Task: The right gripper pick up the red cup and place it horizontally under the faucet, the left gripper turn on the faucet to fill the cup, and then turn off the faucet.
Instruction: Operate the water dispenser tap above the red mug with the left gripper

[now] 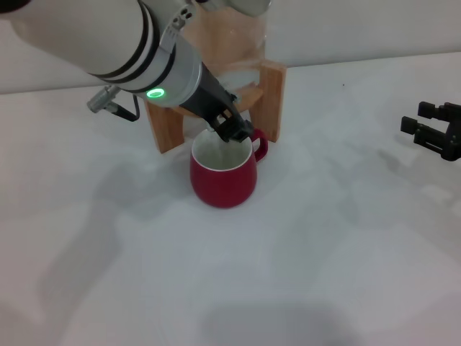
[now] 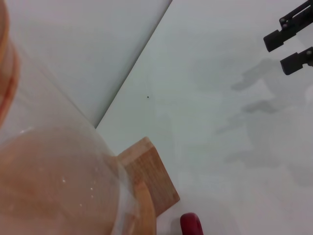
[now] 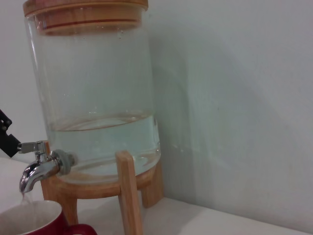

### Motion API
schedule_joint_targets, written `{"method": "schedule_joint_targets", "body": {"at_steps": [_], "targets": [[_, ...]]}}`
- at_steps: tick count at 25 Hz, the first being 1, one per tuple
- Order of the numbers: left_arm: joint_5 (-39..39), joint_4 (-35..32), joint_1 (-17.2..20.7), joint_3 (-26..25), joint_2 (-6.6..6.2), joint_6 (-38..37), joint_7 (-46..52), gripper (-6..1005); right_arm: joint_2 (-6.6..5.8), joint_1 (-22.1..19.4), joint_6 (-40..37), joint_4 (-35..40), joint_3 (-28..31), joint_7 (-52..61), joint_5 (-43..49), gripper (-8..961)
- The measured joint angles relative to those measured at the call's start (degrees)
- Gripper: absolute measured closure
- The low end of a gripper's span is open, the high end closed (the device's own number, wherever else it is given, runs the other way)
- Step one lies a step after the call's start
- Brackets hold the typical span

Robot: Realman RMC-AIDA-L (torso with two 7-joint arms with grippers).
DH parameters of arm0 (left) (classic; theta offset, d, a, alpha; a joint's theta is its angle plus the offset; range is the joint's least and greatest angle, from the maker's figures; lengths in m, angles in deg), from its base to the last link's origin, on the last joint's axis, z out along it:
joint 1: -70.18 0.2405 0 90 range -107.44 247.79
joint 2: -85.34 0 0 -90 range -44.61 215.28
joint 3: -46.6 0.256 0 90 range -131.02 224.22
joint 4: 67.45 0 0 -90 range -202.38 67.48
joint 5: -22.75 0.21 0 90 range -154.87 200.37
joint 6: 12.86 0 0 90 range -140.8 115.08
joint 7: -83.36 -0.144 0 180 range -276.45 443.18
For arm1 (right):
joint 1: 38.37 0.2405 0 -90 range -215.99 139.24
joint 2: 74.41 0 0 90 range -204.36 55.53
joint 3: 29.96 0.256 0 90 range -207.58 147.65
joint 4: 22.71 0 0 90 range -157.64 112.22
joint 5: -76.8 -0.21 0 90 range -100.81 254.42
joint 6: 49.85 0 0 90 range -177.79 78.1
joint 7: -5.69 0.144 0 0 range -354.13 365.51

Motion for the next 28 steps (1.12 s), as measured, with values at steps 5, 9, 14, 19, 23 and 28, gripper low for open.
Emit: {"method": "schedule_joint_targets", "body": {"at_steps": [5,9,14,19,23,28], "targets": [[0.04,0.38,-0.38,0.04,0.0,-0.45,0.0,499,0.0,0.0,-0.09,0.0,0.0,0.0,0.0,484],[0.04,1.97,-1.21,0.04,0.0,-0.96,0.0,499,0.0,0.0,-0.2,0.0,0.0,-0.06,0.0,485],[0.2,2.35,-1.51,0.04,0.0,-1.21,-0.08,499,0.0,0.0,-0.55,0.0,0.0,-0.08,0.0,485],[0.92,2.42,-1.85,0.04,0.03,-1.34,-0.08,499,0.07,-0.07,-0.57,0.0,0.0,-0.08,0.0,485],[1.31,2.43,-1.94,0.04,0.07,-1.44,-0.08,499,0.08,-0.09,-0.57,0.0,0.0,-0.09,0.0,485],[1.8,2.85,-2.14,0.02,0.09,-1.95,-0.1,499,0.09,-0.09,-0.57,0.0,0.01,-0.09,0.0,485]]}}
